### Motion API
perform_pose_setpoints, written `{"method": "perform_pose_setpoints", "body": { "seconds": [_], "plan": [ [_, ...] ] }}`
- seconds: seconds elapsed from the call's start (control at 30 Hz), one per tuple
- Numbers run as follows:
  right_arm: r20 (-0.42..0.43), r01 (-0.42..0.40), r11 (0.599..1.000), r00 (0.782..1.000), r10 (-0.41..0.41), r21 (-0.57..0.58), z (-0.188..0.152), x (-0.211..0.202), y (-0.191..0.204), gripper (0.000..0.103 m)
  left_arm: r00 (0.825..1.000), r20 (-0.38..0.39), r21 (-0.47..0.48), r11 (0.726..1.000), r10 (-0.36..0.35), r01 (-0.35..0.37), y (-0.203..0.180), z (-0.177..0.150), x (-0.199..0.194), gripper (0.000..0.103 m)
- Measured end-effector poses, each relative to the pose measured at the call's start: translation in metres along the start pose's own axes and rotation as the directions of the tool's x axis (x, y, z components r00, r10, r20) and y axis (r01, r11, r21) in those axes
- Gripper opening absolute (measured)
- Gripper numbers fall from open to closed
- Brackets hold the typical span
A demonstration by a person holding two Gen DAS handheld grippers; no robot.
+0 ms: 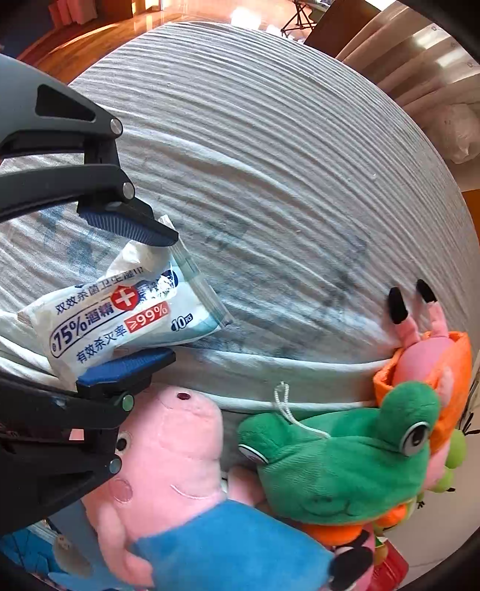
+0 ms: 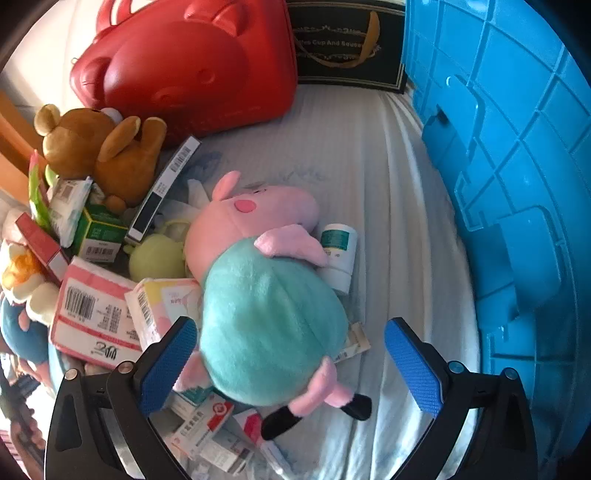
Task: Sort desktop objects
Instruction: 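Grasp the white wipes packet with left tool while right tool grasps pink-green plush pig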
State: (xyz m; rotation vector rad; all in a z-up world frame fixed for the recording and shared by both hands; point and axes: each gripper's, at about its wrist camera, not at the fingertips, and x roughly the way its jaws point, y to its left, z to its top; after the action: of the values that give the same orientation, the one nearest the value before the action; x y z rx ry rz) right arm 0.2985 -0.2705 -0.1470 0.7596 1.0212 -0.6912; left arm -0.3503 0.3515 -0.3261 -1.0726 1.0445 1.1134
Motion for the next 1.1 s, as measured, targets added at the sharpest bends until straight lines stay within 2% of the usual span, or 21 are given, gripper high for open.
{"method": "perform_pose_setpoints", "body": {
  "seconds": [0.17,0.3,0.33,0.4,0.57,0.7,0.77,0.83,0.87,0.93,1.1],
  "plan": [
    [0.022,-0.055,0.995,0.998,0.057,-0.087,-0.003,-0.01,0.021,0.103,0.998,-0.007,0.03,0.998,0.055,-0.055,-0.011,-0.012,0.004,0.056],
    [0.056,0.041,0.99,0.998,-0.033,-0.136,-0.003,-0.01,0.034,0.103,0.994,0.02,0.073,0.991,0.111,-0.112,-0.022,-0.02,0.004,0.057],
    [0.041,0.052,0.991,0.998,-0.047,-0.125,-0.001,-0.004,0.031,0.103,0.994,0.018,0.077,0.991,0.105,-0.106,-0.022,-0.021,0.004,0.056],
    [0.006,0.03,0.995,1.0,-0.03,-0.1,0.004,0.006,0.022,0.103,0.996,0.023,0.084,0.992,0.09,-0.092,-0.021,-0.022,0.0,0.046],
    [-0.074,0.007,0.998,0.997,-0.012,-0.07,0.002,0.028,0.011,0.103,0.996,0.074,0.07,0.996,0.052,-0.057,-0.014,-0.02,-0.027,0.037],
    [-0.121,-0.038,0.999,0.992,0.035,-0.029,0.004,0.047,0.003,0.103,0.992,0.106,0.073,0.995,0.063,-0.071,-0.013,-0.025,-0.039,0.035],
    [-0.127,-0.034,0.999,0.991,0.031,-0.023,0.004,0.059,0.002,0.103,0.99,0.121,0.077,0.994,0.067,-0.076,-0.006,-0.023,-0.047,0.035],
    [-0.105,-0.026,1.0,0.994,0.024,-0.016,0.003,0.061,0.002,0.102,0.987,0.144,0.088,0.993,0.068,-0.082,-0.001,-0.031,-0.056,0.034],
    [-0.089,-0.026,1.0,0.996,0.025,-0.014,0.001,0.058,0.002,0.094,0.984,0.162,0.094,0.992,0.074,-0.09,-0.01,-0.026,-0.061,0.034],
    [-0.06,-0.025,1.0,0.998,0.024,-0.018,-0.002,0.049,0.004,0.087,0.977,0.195,0.102,0.989,0.083,-0.105,-0.028,-0.01,-0.066,0.034],
    [0.045,-0.053,0.999,0.998,0.053,-0.009,-0.012,0.008,0.002,0.084,0.955,0.29,0.118,0.987,0.069,-0.107,-0.042,-0.012,-0.094,0.032]
  ]
}}
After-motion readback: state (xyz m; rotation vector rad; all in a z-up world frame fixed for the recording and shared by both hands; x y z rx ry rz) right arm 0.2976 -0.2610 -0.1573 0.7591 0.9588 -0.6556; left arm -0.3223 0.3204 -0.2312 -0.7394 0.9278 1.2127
